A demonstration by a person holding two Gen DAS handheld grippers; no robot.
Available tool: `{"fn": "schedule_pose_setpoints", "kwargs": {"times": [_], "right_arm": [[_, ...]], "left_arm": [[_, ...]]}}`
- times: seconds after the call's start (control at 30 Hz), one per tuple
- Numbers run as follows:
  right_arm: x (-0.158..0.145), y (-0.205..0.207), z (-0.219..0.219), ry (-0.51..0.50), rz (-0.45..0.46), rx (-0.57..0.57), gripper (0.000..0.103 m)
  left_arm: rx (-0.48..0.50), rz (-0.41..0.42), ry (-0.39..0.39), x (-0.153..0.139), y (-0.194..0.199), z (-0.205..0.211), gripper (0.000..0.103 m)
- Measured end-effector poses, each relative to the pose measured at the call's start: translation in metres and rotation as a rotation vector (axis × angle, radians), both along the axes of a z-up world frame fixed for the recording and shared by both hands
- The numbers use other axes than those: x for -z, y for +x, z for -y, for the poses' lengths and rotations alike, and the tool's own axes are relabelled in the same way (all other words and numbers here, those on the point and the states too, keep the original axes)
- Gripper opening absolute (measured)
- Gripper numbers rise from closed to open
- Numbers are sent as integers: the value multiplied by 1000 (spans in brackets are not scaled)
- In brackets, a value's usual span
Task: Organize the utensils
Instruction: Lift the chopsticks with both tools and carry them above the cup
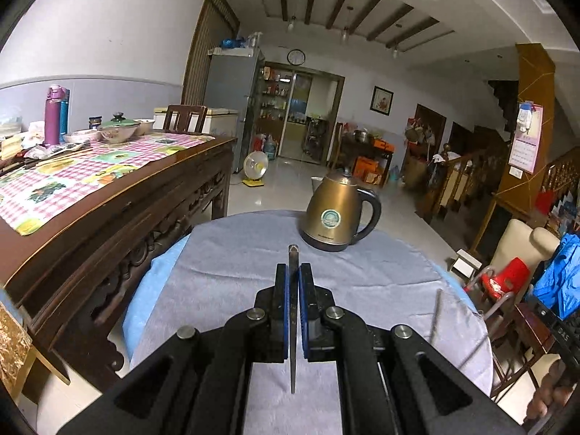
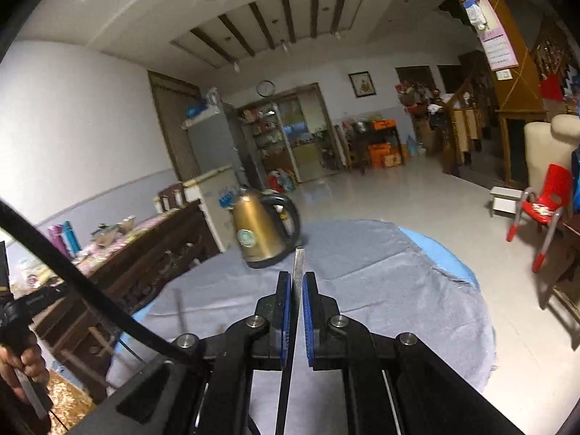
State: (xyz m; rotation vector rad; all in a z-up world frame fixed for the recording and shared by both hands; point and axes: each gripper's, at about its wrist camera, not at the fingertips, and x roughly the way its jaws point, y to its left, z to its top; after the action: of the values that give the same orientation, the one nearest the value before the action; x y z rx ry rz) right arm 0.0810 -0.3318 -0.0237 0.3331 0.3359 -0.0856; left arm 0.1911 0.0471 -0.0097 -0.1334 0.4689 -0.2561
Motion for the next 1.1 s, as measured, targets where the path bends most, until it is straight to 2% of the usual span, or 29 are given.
{"fn": "schedule_pose_setpoints", "kwargs": {"times": [0.13, 0.3, 0.53, 0.63, 0.67, 0.77, 0.8, 0.83, 0.93, 1.03, 1.1], "right_arm": [[-8, -12, -17, -18, 28, -45, 7], [-21, -28, -32, 31, 145, -113, 7], [-28, -32, -62, 11, 290, -100, 7], [-29, -26, -75, -50, 290, -85, 7], [-27, -21, -77, -61, 257, -79, 7], [-16, -11, -63, 7, 159, -77, 7], [-11, -9, -55, 28, 128, -69, 11], [-5, -4, -47, 38, 80, -76, 23], [33, 23, -27, 49, -202, -74, 27], [85, 45, -18, 168, -448, -120, 27], [112, 59, -20, 211, -555, -132, 27]], "left_arm": [[18, -4, -26, -5, -20, -5, 5], [40, 9, -46, -14, -44, -7, 5], [90, 22, -52, -25, -67, -1, 5], [100, 21, -53, -24, -66, 3, 5], [96, 16, -49, -21, -64, 3, 5], [90, -17, -58, -12, -57, 1, 5], [86, -28, -57, -9, -55, 0, 5], [79, -36, -52, -6, -53, 0, 5], [61, -50, -52, 1, -52, -3, 5], [55, -60, -52, 5, -51, -5, 5], [52, -68, -55, 7, -52, -5, 5]]}}
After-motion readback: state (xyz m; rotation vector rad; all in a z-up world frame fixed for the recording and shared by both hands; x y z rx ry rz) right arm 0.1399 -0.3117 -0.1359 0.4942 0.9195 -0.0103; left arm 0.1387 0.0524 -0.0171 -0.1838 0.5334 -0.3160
